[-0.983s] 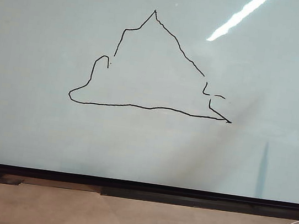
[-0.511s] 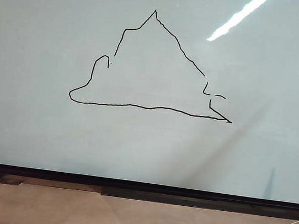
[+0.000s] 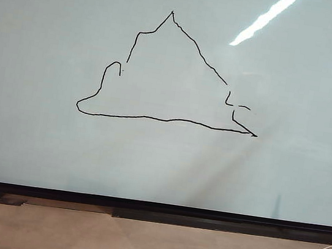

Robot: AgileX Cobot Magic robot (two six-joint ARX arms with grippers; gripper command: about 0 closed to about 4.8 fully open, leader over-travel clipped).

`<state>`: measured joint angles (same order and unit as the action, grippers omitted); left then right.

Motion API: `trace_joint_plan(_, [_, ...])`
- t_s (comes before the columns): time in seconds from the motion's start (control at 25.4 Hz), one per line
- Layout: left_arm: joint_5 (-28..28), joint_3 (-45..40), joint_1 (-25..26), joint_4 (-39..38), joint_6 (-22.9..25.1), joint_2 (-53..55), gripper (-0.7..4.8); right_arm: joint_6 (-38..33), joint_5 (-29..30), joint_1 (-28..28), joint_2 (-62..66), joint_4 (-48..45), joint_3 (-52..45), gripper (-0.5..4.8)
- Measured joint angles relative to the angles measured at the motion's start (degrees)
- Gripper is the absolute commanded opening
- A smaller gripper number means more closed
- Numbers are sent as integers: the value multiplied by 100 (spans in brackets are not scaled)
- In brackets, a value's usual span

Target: Pick up the pen on the shelf to the right of the whiteboard and draw a triangle.

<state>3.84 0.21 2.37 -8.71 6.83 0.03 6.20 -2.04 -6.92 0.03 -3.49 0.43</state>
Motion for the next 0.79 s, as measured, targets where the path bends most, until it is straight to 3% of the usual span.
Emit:
trace_joint_plan(0.24, [0, 0, 0, 0, 0, 0, -5, 254, -907, -584, 0, 0, 0, -8])
trace_joint_plan(0.79, [0, 0, 0, 0, 0, 0, -5, 271, -975, -566, 0, 267, 0, -8])
